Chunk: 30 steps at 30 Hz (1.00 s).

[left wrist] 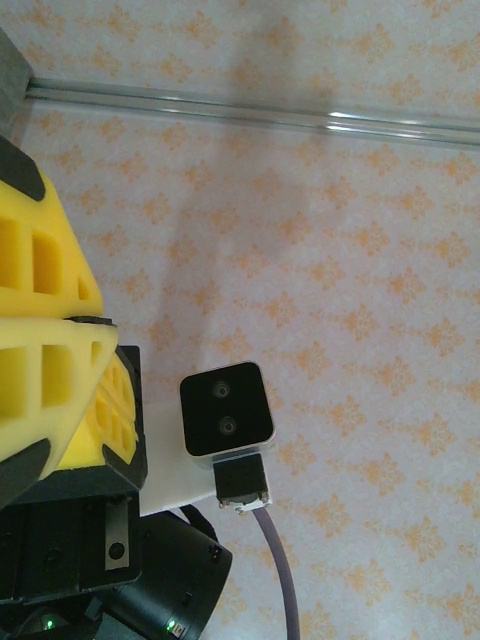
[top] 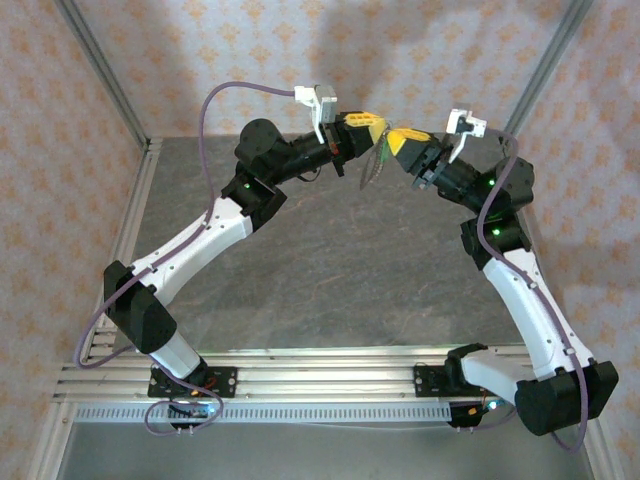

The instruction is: Put the keys on the keyring

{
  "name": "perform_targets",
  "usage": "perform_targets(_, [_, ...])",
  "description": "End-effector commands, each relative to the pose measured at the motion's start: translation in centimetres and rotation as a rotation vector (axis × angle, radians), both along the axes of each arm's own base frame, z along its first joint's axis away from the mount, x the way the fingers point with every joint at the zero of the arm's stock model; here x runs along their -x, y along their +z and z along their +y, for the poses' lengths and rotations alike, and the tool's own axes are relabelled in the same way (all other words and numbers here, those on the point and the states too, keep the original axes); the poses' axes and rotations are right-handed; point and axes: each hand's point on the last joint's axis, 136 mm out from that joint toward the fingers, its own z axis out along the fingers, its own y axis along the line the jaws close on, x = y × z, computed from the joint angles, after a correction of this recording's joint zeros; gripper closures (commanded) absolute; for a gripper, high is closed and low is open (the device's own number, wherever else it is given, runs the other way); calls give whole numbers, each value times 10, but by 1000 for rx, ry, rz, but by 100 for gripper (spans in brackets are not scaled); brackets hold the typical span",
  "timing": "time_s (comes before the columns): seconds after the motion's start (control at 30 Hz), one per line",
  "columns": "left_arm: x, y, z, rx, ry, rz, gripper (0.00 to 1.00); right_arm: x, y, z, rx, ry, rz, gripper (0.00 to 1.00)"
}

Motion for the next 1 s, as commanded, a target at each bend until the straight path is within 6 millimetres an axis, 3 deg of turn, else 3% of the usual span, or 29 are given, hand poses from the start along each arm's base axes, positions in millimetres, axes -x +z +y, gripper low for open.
perform_targets(0.0, [21, 34, 9, 64, -26, -76, 100, 7, -6, 8, 26, 47, -20, 100])
perform_targets(0.43, [20, 32, 5, 64, -26, -63, 100, -20, -36, 5, 13, -127, 60, 100])
perform_targets(0.77, [21, 24, -5, 44, -37, -39, 100, -23, -26, -15, -133, -247, 83, 100])
perform_targets(0.97, [18, 16, -12, 34, -44, -20, 100, -16, -13, -11, -154, -214, 62, 100])
